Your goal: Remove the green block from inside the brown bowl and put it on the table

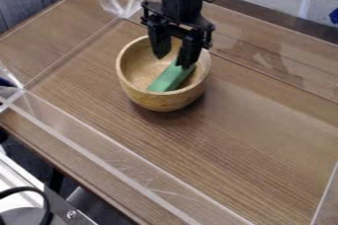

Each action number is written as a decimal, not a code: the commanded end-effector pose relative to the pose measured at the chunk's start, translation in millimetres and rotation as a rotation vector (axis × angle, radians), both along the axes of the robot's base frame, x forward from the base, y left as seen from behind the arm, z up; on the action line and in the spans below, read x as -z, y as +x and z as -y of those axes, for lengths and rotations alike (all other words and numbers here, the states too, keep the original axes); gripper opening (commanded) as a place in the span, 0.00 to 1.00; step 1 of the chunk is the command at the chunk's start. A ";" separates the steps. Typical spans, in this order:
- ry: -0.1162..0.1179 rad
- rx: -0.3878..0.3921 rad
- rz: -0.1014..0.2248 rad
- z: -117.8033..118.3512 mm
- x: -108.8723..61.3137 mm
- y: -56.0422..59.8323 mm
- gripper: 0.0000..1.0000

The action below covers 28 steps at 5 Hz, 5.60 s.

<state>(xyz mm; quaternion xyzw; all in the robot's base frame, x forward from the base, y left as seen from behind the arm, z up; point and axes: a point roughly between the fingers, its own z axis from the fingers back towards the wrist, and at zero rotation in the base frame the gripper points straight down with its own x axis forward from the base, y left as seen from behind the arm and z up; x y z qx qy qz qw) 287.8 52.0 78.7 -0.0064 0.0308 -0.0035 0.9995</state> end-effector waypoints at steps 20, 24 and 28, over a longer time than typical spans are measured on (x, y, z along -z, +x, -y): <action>-0.015 -0.022 0.117 -7.2 -24.5 6.9 1.00; -0.023 -0.029 0.130 -8.1 -29.7 8.4 1.00; -0.018 -0.039 0.105 -11.0 -14.1 7.5 1.00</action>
